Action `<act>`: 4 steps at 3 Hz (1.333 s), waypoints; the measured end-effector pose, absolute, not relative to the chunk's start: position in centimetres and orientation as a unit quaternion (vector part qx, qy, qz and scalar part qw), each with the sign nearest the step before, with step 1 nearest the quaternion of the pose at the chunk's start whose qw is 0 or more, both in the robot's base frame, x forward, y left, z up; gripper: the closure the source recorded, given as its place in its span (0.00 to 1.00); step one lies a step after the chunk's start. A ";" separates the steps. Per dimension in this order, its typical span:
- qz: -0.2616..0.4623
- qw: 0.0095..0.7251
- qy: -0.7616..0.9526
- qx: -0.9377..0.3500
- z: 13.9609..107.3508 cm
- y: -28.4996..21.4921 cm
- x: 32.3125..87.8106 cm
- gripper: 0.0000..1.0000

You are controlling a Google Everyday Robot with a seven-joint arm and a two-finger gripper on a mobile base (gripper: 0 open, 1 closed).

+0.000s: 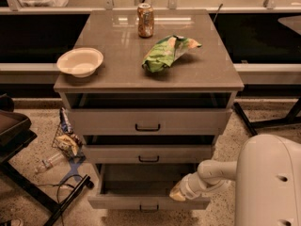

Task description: Open bottom drawer

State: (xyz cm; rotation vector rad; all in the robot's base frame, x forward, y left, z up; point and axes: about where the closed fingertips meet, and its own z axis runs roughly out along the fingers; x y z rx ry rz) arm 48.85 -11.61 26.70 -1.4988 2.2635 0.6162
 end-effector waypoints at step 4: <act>0.208 0.196 0.816 -0.503 19.2 -16.1 56.6 1.00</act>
Offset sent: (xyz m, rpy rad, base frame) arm 0.1207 -0.0692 -0.0409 -0.0138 -0.1619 -0.0841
